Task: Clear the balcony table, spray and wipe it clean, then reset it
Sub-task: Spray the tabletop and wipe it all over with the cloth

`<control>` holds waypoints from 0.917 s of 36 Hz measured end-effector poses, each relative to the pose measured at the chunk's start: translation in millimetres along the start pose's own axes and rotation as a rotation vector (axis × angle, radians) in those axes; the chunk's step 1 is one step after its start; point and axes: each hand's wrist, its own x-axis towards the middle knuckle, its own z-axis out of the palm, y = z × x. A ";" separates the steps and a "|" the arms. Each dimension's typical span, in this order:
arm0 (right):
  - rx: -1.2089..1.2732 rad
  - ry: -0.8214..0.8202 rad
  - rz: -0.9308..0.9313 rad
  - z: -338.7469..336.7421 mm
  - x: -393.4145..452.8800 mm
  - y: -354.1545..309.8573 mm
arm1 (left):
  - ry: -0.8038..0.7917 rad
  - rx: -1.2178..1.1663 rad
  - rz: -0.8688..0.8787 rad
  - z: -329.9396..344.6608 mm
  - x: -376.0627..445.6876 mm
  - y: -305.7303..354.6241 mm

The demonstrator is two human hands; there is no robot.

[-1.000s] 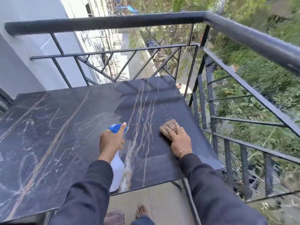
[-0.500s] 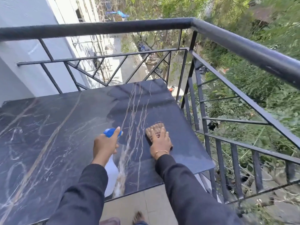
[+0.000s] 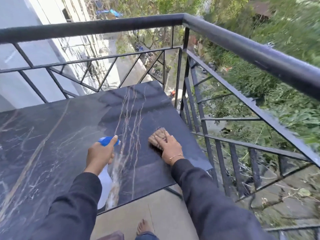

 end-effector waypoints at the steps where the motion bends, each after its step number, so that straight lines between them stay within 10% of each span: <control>1: -0.004 0.018 0.046 -7.8 -2.7 14.8 | -0.017 0.024 0.000 2.8 -0.7 2.4; 11: 0.208 0.182 0.516 -50.5 -35.7 99.9 | -0.251 0.184 0.076 38.4 -25.1 22.5; 33: 0.455 0.378 0.545 -64.1 -70.3 86.2 | -0.484 0.014 0.145 83.9 -88.0 45.7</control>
